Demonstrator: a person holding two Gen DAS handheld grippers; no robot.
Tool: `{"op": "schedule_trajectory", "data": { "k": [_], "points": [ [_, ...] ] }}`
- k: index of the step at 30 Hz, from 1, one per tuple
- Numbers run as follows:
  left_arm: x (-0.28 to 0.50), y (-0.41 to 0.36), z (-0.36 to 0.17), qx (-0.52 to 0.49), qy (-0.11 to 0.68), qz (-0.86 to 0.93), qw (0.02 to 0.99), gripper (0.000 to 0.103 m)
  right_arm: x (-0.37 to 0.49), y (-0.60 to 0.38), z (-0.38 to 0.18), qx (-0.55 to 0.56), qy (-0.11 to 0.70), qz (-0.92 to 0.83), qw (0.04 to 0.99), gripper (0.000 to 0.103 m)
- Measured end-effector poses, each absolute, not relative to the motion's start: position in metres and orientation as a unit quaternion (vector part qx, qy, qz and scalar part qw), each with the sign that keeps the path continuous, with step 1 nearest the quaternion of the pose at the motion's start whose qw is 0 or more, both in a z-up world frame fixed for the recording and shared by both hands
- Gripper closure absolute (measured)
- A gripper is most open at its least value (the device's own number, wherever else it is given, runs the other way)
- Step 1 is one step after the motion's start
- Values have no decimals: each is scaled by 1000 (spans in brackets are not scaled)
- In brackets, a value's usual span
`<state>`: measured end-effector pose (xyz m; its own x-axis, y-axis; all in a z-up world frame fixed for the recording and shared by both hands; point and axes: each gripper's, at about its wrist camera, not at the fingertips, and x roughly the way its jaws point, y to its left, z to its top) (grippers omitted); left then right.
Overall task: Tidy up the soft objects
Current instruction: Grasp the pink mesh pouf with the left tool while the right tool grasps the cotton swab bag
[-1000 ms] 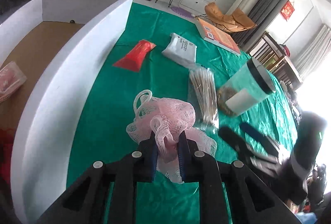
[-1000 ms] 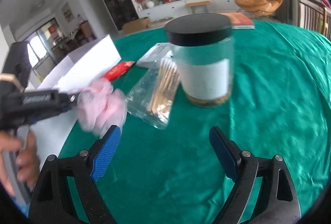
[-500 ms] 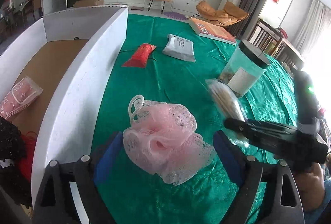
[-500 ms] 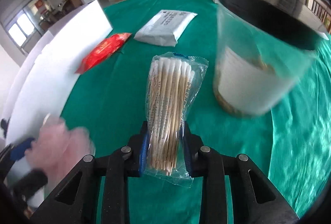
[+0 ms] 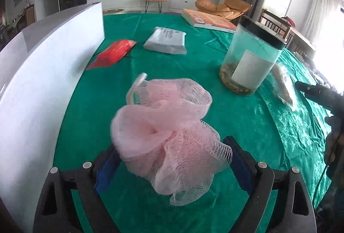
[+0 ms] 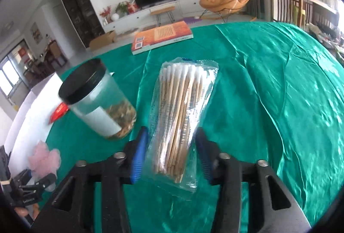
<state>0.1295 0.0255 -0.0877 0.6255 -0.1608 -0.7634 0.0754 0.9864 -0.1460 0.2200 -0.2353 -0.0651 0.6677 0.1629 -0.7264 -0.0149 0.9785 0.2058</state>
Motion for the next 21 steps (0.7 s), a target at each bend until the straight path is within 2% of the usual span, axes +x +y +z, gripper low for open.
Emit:
{"op": "schedule_trajectory", "data": {
  "k": [3, 7, 11, 12, 21],
  "points": [
    [130, 24, -80, -39, 414, -72, 906, 12, 195, -250, -74, 132, 402, 29, 905, 24],
    [120, 31, -89, -54, 422, -96, 900, 12, 152, -234, -87, 67, 404, 2, 912, 24],
    [99, 39, -84, -63, 402, -98, 908, 11, 153, -221, -96, 24, 432, -9, 901, 24],
    [97, 40, -85, -54, 402, -93, 909, 8, 156, -220, -101, 19, 440, -14, 898, 24],
    [106, 38, -113, -12, 438, -66, 896, 7, 155, -218, -105, 11, 441, -16, 897, 17]
  ]
}}
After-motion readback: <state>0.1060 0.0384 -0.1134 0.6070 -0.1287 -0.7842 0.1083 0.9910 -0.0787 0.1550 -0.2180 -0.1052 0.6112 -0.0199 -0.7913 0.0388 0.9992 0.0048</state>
